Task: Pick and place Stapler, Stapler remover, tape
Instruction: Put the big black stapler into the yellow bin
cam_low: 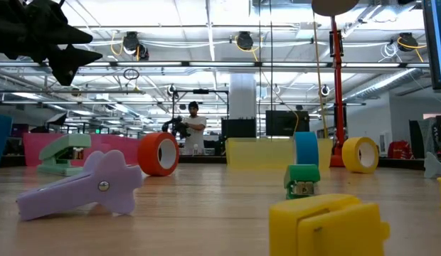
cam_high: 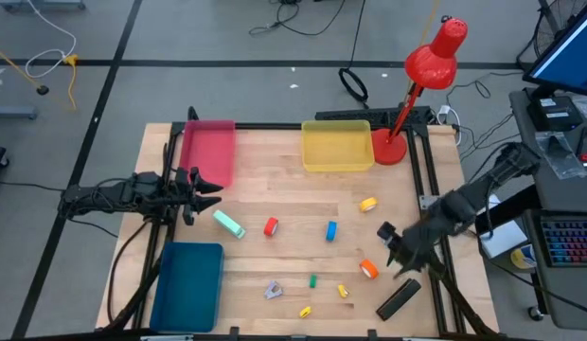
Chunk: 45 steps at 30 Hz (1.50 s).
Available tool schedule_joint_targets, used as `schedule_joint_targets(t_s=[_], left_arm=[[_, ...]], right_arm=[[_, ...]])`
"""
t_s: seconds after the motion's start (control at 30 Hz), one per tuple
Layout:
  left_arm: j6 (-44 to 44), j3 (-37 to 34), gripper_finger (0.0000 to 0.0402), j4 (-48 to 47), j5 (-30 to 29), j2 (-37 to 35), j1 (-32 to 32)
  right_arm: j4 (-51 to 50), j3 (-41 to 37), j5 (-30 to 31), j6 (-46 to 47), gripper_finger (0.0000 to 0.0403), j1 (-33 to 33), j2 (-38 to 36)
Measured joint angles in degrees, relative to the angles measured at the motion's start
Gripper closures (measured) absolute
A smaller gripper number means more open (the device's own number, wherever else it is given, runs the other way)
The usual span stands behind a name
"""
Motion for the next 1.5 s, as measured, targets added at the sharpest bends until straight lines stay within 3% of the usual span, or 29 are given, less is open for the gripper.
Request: schedule_joint_targets(t_s=[0.23, 0.5, 0.7, 1.3, 1.5], left_arm=[[0.00, 0.00, 0.0215, 0.00, 0.00, 0.00, 0.02], [0.00, 0.00, 0.0215, 0.00, 0.00, 0.00, 0.02], [0.00, 0.01, 0.0215, 0.00, -0.01, 0.00, 0.00], [-0.02, 0.02, 0.0215, 0.00, 0.00, 0.00, 0.02], [0.00, 0.00, 0.0215, 0.00, 0.00, 0.00, 0.01]], right_arm=[[-9.40, 6.74, 1.22, 2.66, 0.0261, 10.22, 10.83], [-14.25, 8.30, 1.11, 10.58, 0.0261, 16.58, 15.97], [-14.16, 8.30, 0.97, 15.24, 0.0261, 17.13, 17.81], [-13.27, 8.30, 0.98, 16.49, 0.0260, 16.52, 26.25], [-12.85, 8.30, 0.93, 18.32, 0.0230, 16.54, 26.22]])
